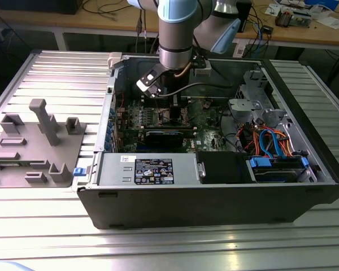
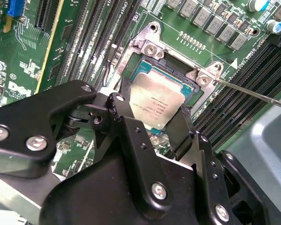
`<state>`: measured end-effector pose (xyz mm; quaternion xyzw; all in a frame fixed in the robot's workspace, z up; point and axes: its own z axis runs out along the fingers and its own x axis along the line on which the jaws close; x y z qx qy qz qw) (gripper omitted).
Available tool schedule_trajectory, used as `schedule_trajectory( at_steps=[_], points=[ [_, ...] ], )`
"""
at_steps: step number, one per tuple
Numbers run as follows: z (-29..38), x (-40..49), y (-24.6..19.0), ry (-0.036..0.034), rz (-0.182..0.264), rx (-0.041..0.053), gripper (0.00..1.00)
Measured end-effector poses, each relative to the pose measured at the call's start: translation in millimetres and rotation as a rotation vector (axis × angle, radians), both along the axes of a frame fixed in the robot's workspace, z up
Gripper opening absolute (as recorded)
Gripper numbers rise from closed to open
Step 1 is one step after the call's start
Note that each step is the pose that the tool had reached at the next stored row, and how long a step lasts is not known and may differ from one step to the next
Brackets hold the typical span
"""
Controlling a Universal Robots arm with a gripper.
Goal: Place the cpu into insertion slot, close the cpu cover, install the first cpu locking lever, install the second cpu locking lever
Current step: 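Place the cpu into insertion slot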
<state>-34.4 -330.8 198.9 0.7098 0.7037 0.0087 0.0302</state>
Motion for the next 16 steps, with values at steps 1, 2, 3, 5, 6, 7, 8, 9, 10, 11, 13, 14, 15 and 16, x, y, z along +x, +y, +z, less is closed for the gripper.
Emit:
schedule_trajectory(
  at_steps=[1,2,3,5,6,7,8,9,10,11,13,14,15,16],
  points=[
    [-0.4,0.0,0.0,0.0,0.0,0.0016,0.54],
    [-0.7,-0.1,0.0,0.0001,0.0,0.0025,0.54],
    [-1.0,-0.1,-0.1,0.0003,0.0,0.0023,0.54],
    [-1.8,-0.1,-0.1,0.0003,0.0,0.0023,0.54],
    [-1.9,-0.1,0.0,0.0003,0.0,0.0023,0.54],
    [-2.0,-0.1,0.0,0.0002,0.0,0.0024,0.54],
    [-2.1,-0.1,0.0,0.0003,0.0,0.0023,0.54],
    [-2.4,-0.1,0.0,0.0003,0.0,0.0024,0.54],
    [-2.5,0.0,0.0,0.0001,0.0,0.0024,0.54],
    [-2.7,-0.1,0.0,0.0002,0.0,0.0024,0.54],
    [-3.5,0.1,0.2,-0.0007,0.0,0.0042,0.55],
    [-3.5,0.1,0.2,-0.0004,0.0,0.0035,0.55],
    [-3.4,0.0,0.1,-0.0002,0.0,0.003,0.62],
    [-3.4,0.0,0.0,0.0001,0.0,0.0026,0.62]
  ],
)
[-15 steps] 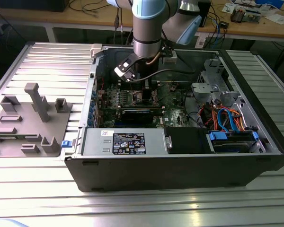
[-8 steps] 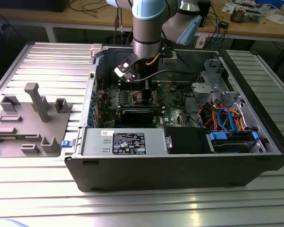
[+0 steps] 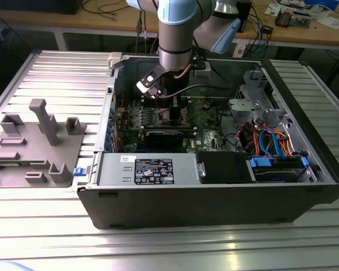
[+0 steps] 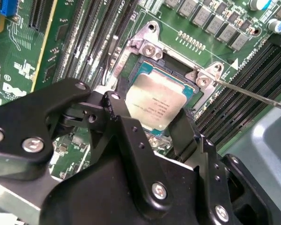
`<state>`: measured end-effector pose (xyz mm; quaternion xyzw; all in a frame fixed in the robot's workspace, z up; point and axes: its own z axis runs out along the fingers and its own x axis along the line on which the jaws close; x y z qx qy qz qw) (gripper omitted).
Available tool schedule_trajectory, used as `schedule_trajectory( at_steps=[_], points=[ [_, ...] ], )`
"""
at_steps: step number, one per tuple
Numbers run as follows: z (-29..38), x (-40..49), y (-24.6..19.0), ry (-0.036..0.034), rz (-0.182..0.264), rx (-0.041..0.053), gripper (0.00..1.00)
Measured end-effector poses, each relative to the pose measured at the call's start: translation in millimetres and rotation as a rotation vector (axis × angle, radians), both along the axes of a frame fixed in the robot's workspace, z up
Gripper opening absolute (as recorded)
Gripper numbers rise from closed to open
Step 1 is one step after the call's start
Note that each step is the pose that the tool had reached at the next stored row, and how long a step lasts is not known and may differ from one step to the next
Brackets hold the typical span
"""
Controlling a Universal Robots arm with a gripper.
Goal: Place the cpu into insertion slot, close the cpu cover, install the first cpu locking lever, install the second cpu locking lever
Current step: 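Place the cpu into insertion slot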
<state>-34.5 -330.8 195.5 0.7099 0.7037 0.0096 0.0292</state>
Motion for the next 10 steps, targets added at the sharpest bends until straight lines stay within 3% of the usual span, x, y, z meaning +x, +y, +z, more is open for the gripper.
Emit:
schedule_trajectory(
  at_steps=[2,5,8,10],
  points=[
    [0.7,0.0,0.0,-0.0001,0.0,0.0,0.62],
    [9.6,0.0,0.0,0.0,0.0,-0.0001,0.62],
    [14.0,0.0,0.0,0.0,0.0,-0.0001,0.6],
    [15.3,0.0,0.0,0.0,0.0,0.0,0.47]
  ],
)
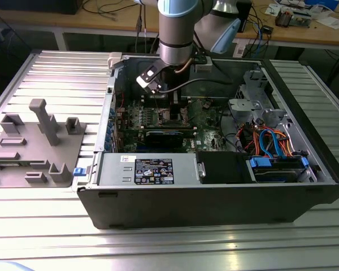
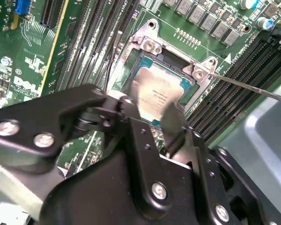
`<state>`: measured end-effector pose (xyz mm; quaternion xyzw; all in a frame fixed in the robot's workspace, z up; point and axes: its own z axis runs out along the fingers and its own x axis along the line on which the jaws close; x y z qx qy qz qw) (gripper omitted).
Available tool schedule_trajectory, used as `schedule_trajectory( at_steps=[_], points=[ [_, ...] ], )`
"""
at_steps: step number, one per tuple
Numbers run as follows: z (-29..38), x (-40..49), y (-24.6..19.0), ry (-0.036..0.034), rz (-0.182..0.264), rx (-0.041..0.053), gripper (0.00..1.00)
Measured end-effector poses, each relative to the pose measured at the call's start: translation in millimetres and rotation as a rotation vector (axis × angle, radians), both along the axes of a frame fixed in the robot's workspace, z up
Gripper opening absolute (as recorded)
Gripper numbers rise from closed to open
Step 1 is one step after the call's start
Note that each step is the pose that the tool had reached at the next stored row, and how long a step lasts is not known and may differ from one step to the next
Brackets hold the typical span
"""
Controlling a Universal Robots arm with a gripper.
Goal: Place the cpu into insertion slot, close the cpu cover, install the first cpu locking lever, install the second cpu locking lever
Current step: 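Place the cpu into insertion slot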
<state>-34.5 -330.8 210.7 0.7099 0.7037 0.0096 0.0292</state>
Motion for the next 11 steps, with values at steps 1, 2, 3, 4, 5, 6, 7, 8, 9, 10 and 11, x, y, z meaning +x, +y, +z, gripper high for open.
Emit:
schedule_trajectory(
  at_steps=[1,2,3,4,5,6,7,8,9,10,11],
  points=[
    [0.1,0.0,0.0,-0.0001,0.0,0.0003,0.41],
    [0.3,0.0,0.0,0.0,0.0,0.0,0.35],
    [0.3,0.0,0.0,0.0,0.0,0.0,0.23],
    [0.3,0.0,0.0,0.0,0.0,0.0001,0.17],
    [0.4,0.0,0.0,0.0,0.0,0.0,0.11],
    [0.4,0.0,0.0,0.0,0.0,0.0,0.11],
    [0.5,0.0,0.0,0.0,0.0,0.0,0.11],
    [0.6,0.0,0.0,0.0,0.0,0.0,0.11],
    [0.7,0.0,0.0,0.0001,0.0,0.0,0.11],
    [0.8,0.0,0.0,0.0,0.0,0.0,0.11],
    [0.8,0.0,0.0,0.0,0.0,0.0,0.11]
  ],
)
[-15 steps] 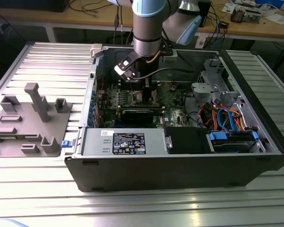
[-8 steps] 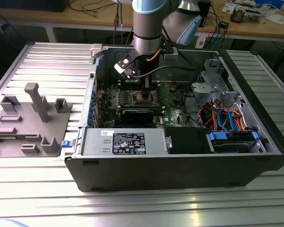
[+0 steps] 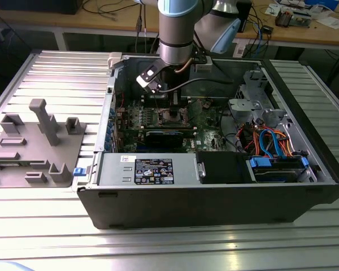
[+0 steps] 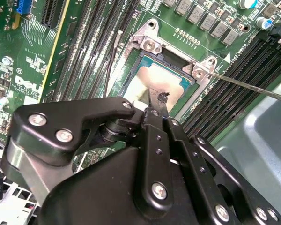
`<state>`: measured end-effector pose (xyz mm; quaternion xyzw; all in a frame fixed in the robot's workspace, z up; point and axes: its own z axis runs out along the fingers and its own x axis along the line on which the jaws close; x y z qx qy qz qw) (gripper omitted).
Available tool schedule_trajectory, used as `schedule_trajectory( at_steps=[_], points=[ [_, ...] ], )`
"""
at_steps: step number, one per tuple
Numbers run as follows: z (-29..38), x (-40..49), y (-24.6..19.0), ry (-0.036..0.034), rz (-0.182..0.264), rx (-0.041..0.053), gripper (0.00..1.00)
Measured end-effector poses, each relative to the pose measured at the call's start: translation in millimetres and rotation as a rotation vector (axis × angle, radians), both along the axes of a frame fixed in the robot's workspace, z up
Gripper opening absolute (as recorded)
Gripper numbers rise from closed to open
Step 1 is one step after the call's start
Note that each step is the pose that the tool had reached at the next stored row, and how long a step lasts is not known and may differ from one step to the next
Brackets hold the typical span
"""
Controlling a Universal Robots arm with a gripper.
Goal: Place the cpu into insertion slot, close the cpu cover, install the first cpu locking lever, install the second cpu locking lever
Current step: 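Place the cpu into insertion slot, then close the cpu cover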
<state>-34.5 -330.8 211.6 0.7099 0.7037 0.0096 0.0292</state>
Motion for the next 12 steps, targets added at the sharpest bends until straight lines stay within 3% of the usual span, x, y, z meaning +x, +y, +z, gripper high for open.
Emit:
schedule_trajectory(
  at_steps=[9,12],
  points=[
    [0.6,0.1,0.0,0.0018,0.0,-0.0001,0.11],
    [0.6,0.3,0.0,0.0102,0.0,-0.0001,0.11]
  ],
)
